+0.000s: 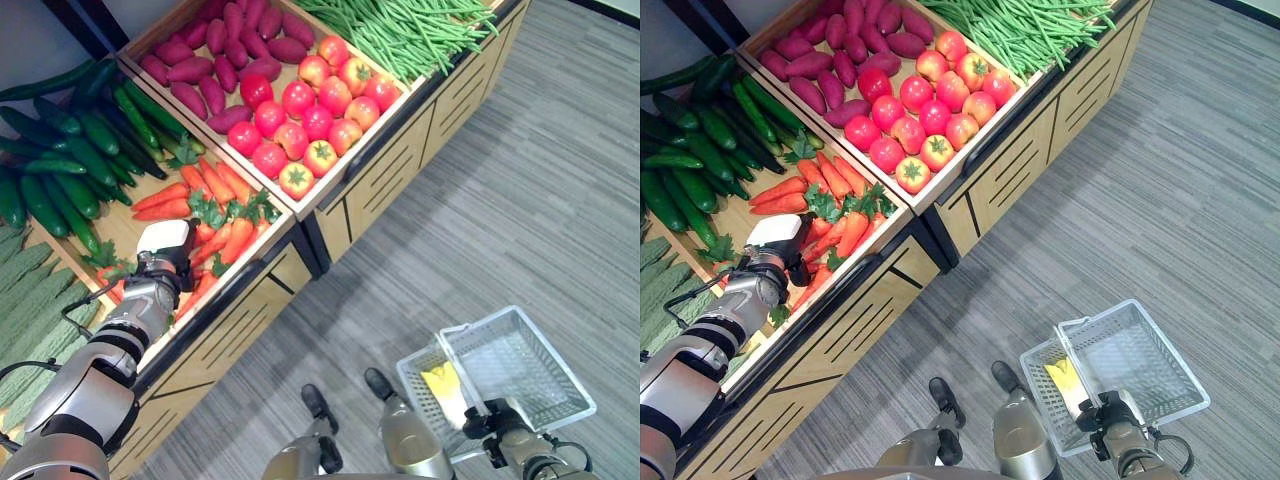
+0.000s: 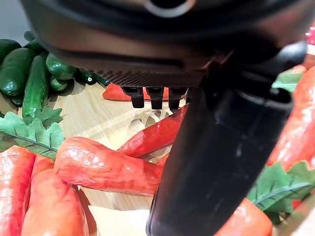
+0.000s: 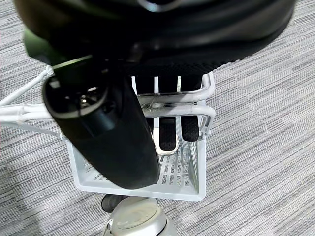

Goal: Get the vegetables into the basket

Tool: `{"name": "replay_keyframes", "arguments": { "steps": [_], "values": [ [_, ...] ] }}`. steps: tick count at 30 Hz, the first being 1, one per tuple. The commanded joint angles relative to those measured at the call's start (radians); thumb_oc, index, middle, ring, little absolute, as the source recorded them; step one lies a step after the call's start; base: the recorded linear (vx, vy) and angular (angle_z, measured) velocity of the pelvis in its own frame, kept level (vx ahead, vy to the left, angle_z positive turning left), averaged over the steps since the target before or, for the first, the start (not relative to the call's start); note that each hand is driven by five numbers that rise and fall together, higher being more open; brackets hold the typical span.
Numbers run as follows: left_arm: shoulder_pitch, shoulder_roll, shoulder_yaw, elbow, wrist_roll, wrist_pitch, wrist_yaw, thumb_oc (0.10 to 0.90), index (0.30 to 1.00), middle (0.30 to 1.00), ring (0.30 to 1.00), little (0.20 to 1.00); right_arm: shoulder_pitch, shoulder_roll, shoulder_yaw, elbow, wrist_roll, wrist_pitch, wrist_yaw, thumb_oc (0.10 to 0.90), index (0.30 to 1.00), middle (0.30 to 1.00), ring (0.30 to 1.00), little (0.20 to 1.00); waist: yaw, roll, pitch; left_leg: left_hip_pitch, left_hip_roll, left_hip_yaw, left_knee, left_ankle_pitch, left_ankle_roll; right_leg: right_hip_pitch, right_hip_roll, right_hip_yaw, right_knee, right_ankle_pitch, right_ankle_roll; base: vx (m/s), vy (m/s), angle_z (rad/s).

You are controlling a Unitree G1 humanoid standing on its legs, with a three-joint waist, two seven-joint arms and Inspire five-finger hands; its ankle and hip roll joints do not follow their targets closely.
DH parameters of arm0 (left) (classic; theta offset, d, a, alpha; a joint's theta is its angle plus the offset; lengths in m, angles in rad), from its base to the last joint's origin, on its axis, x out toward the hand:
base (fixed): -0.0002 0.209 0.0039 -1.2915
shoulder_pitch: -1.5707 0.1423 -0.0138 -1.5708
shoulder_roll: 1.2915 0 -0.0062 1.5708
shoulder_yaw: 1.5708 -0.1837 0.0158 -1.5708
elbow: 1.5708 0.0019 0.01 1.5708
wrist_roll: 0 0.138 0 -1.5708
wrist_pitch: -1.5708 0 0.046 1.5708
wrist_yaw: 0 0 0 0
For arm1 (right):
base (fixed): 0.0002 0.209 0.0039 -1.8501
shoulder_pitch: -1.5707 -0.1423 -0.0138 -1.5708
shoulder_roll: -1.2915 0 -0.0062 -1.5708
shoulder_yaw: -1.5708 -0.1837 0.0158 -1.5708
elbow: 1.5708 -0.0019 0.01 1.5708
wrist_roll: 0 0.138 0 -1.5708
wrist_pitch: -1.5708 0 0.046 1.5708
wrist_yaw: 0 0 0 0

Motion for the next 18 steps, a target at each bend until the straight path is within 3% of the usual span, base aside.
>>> {"name": "replay_keyframes", "arguments": {
  "steps": [1, 4, 5, 6, 7, 8, 18],
  "values": [
    [-0.067, 0.003, 0.042, 0.092, -0.019, 0.034, 0.016, 0.9, 1.0, 1.0, 1.0, 1.0, 0.055, 0.007, 0.052, 0.006, 0.029, 0.008, 0.004, 0.4, 0.3, 0.3, 0.3, 0.3, 0.002, -0.011, -0.044, 0.04, -0.008, -0.013, 0.008, -0.044, -0.041, -0.079, -0.035, -0.065, -0.008, 0.059, 0.085, 0.0, 0.0, 0.0],
    [-0.061, 0.0, 0.05, 0.099, -0.027, 0.034, 0.01, 0.9, 1.0, 1.0, 1.0, 1.0, 0.049, 0.009, 0.056, 0.007, 0.029, 0.01, 0.004, 0.4, 0.3, 0.3, 0.3, 0.3, 0.005, -0.016, -0.043, 0.036, -0.01, -0.013, 0.008, -0.044, -0.041, -0.084, -0.034, -0.067, -0.007, 0.059, 0.084, 0.0, 0.0, 0.0],
    [-0.061, 0.001, 0.05, 0.101, -0.028, 0.033, 0.008, 0.794, 0.852, 0.852, 0.852, 0.852, 0.05, 0.01, 0.057, 0.006, 0.028, 0.01, 0.005, 0.4, 0.3, 0.3, 0.3, 0.3, 0.005, -0.017, -0.043, 0.035, -0.01, -0.013, 0.008, -0.044, -0.041, -0.085, -0.034, -0.066, -0.007, 0.059, 0.083, 0.0, 0.0, 0.0],
    [-0.058, 0.0, 0.053, 0.1, -0.033, 0.032, 0.003, 0.614, 0.599, 0.599, 0.599, 0.599, 0.049, 0.009, 0.058, 0.002, 0.029, 0.01, 0.006, 0.4, 0.3, 0.3, 0.3, 0.3, 0.006, -0.019, -0.042, 0.034, -0.01, -0.014, 0.008, -0.044, -0.04, -0.086, -0.033, -0.065, -0.007, 0.06, 0.083, 0.0, 0.0, 0.0],
    [-0.055, -0.001, 0.058, 0.102, -0.036, 0.033, 0.001, 0.535, 0.489, 0.489, 0.489, 0.489, 0.05, 0.011, 0.058, 0.001, 0.029, 0.012, 0.007, 0.4, 0.3, 0.3, 0.3, 0.3, 0.008, -0.02, -0.043, 0.033, -0.01, -0.014, 0.008, -0.043, -0.04, -0.086, -0.033, -0.065, -0.006, 0.06, 0.082, 0.0, 0.0, 0.0],
    [-0.056, -0.001, 0.059, 0.103, -0.039, 0.033, 0.0, 0.4, 0.3, 0.3, 0.3, 0.3, 0.049, 0.012, 0.061, 0.001, 0.03, 0.012, 0.008, 0.4, 0.3, 0.3, 0.3, 0.3, 0.009, -0.02, -0.043, 0.033, -0.011, -0.016, 0.008, -0.042, -0.04, -0.087, -0.033, -0.066, -0.006, 0.059, 0.082, 0.0, 0.0, 0.0],
    [-0.047, 0.0, 0.077, 0.104, -0.058, 0.035, -0.01, 0.4, 0.3, 0.3, 0.3, 0.3, 0.039, 0.019, 0.073, -0.002, 0.027, 0.016, 0.015, 0.4, 0.3, 0.3, 0.3, 0.3, 0.024, -0.038, -0.041, 0.02, -0.01, -0.025, 0.008, -0.038, -0.04, -0.098, -0.03, -0.073, -0.004, 0.063, 0.076, 0.0, 0.0, 0.0]
  ]
}}
